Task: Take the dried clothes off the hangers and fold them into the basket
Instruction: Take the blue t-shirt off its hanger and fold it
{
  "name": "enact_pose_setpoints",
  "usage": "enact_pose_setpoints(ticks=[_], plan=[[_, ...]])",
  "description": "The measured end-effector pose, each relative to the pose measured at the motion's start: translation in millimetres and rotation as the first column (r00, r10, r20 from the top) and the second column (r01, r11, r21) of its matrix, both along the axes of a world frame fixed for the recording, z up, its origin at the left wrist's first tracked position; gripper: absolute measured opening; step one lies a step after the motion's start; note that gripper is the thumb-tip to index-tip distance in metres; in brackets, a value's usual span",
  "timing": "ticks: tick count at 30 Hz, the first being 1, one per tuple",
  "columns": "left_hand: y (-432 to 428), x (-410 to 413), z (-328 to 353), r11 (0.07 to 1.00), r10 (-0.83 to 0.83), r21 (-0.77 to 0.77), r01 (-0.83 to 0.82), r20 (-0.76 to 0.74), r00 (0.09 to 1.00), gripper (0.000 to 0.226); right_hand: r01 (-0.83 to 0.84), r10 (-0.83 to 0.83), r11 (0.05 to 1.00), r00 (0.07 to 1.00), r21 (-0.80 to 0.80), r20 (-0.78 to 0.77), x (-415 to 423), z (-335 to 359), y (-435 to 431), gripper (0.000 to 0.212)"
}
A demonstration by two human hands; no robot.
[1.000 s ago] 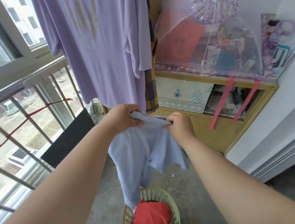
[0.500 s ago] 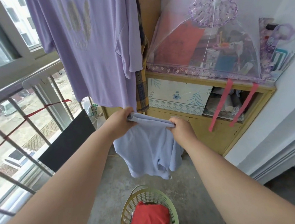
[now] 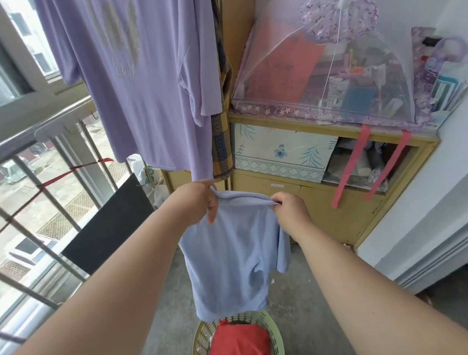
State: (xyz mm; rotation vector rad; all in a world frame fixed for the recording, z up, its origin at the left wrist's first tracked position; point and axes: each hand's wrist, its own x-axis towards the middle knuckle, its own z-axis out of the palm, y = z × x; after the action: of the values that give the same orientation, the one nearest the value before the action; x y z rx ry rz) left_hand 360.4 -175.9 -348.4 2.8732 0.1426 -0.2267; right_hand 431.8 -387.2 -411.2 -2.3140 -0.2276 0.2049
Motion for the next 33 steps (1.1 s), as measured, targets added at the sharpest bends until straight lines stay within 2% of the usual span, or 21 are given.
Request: enact_pose_setpoints(ticks=[4,5,6,8,13,15,19,22,25,26,28,30,32,33], plan=[[-4.3,2.3,3.2,0.999,-0.035,0.03,0.039,-0.101,0.994,0.035,-0.034,0.034,0.999,0.999,-0.03,0.024,0.0,2.2,1.2,0.018],[-6.8,3.3,5.4,0.993,-0.056,0.092,0.071,-0.158,0.986,0.045,-0.039,0.04,0.999,0.999,-0.036,0.027,-0.1,1.6,1.8,0.017],[-11.5,2.4,7.6,0.992,0.012,0.122,0.013,-0.203,0.979,0.059,-0.041,0.043,0.998,0.999,-0.042,0.031,-0.5,0.9,2.5,0.016],[-14.6,1.2,7.2,0.991,0.092,0.11,-0.076,-0.146,0.985,0.075,-0.044,0.047,0.997,0.998,-0.064,0.043,-2.6,0.4,4.2,0.015],[-19.9,7.7,-4.2,0.992,0.114,0.063,-0.106,-0.129,0.985,0.079,-0.098,0.119,0.976,0.988,-0.195,0.103,-14.3,2.8,16.4,0.015],[-22.0,12.6,-5.4,0.992,0.128,-0.003,-0.129,-0.094,0.987,0.074,-0.138,0.156,0.974,0.983,-0.178,0.095,-22.6,2.1,26.1,0.014],[-25.0,13.6,-3.5,0.99,0.097,-0.098,-0.1,-0.033,0.995,0.059,-0.311,0.312,0.949,0.95,-0.048,0.01,-40.9,3.8,45.9,0.012],[-26.4,10.5,4.4,0.979,0.057,-0.198,-0.051,0.026,0.998,0.052,-0.391,0.396,0.917,0.917,0.077,-0.057,-44.0,5.4,54.6,0.002],[-18.2,9.9,5.8,0.94,0.093,-0.333,-0.073,0.045,0.995,0.047,-0.395,0.441,0.886,0.879,0.244,-0.18,-41.7,12.6,56.0,0.023],[-16.5,8.5,7.7,0.919,0.113,-0.385,-0.086,0.047,0.992,0.049,-0.406,0.486,0.856,0.843,0.321,-0.23,-41.9,15.8,56.0,0.028],[-13.5,4.1,11.3,0.912,0.149,-0.394,-0.114,0.061,0.987,0.063,-0.406,0.538,0.812,0.8,0.42,-0.267,-42.7,17.9,56.8,0.036],[-8.8,4.2,14.9,0.925,0.177,-0.359,-0.122,0.125,0.976,0.065,-0.315,0.442,0.845,0.866,0.432,-0.232,-42.1,16.3,57.9,0.035],[-3.0,6.3,17.2,0.938,0.163,-0.329,-0.109,0.142,0.976,0.066,-0.177,0.221,0.932,0.969,0.316,-0.11,-34.6,10.1,56.8,0.022],[-0.7,6.2,19.0,0.944,0.15,-0.314,-0.1,0.139,0.979,0.066,-0.105,0.127,0.96,0.989,0.261,-0.07,-31.0,9.4,54.3,0.015]])
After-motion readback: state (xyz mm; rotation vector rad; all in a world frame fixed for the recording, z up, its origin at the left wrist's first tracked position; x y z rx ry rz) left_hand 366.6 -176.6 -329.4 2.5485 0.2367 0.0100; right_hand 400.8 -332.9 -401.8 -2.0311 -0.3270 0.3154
